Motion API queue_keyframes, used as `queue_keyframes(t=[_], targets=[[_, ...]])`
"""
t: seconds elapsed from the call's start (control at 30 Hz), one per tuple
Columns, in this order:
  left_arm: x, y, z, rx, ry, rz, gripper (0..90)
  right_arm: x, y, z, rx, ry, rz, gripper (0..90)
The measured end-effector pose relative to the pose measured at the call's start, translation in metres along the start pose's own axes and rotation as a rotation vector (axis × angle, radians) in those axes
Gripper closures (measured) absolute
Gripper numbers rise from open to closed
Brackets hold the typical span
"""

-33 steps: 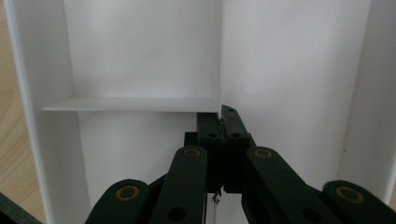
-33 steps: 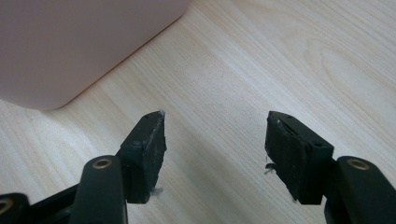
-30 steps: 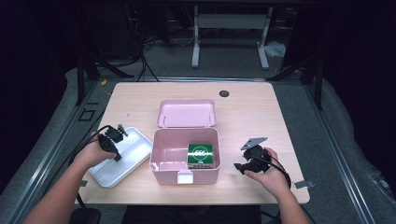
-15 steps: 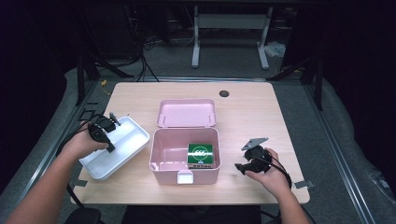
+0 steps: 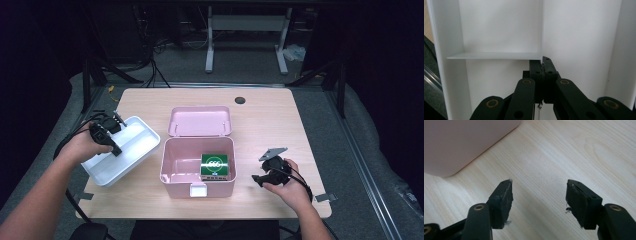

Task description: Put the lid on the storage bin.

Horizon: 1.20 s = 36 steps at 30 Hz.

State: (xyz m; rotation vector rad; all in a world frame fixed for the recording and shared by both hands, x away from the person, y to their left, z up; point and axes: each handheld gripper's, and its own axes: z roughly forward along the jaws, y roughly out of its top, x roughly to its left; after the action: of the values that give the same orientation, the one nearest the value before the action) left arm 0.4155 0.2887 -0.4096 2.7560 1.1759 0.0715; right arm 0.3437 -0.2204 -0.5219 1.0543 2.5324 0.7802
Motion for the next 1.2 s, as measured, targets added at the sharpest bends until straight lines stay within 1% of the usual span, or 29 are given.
queue_keyframes(t=[0.13,0.3,0.4,0.53,0.57,0.6,0.63,0.7,0.8,0.83,0.9,1.03,1.2], targets=[[-0.004,0.004,-0.009,-0.01,-0.006,0.015,89.4,0.0,0.0,0.001,0.001,-0.002,-0.001,38.1],[-0.008,0.009,-0.018,-0.015,-0.001,0.034,89.3,0.0,0.0,0.001,0.003,-0.001,0.0,38.1],[-0.012,0.013,-0.025,-0.019,-0.001,0.054,89.3,0.0,0.0,0.001,0.002,-0.003,-0.004,38.2],[-0.019,0.02,-0.033,-0.028,0.006,0.099,89.3,-0.001,0.0,0.001,0.0,-0.007,-0.003,38.2],[-0.021,0.023,-0.035,-0.021,0.002,0.114,89.4,-0.001,0.0,0.001,0.002,-0.002,-0.002,38.2],[-0.025,0.026,-0.036,-0.019,0.001,0.152,89.4,-0.001,0.0,0.001,0.001,-0.003,-0.002,38.2],[-0.028,0.029,-0.037,-0.013,0.0,0.171,89.3,-0.001,0.0,0.001,0.002,-0.003,-0.003,38.2],[-0.037,0.037,-0.039,-0.007,-0.007,0.234,89.3,-0.001,0.0,0.001,0.001,-0.008,-0.005,38.2],[-0.049,0.047,-0.039,-0.002,-0.02,0.294,89.3,-0.001,0.0,0.001,0.0,-0.008,-0.004,38.2],[-0.053,0.051,-0.039,0.011,-0.023,0.321,89.3,-0.001,0.0,0.001,0.0,-0.007,-0.005,38.2],[-0.063,0.059,-0.037,0.028,-0.023,0.354,89.3,-0.001,-0.001,0.001,0.001,-0.007,-0.004,38.2],[-0.079,0.076,-0.036,0.062,-0.009,0.416,89.3,0.0,-0.001,0.002,0.005,-0.006,-0.006,38.2],[-0.097,0.092,-0.031,0.071,-0.018,0.476,89.3,0.0,-0.001,0.002,0.009,-0.005,-0.012,38.2]])
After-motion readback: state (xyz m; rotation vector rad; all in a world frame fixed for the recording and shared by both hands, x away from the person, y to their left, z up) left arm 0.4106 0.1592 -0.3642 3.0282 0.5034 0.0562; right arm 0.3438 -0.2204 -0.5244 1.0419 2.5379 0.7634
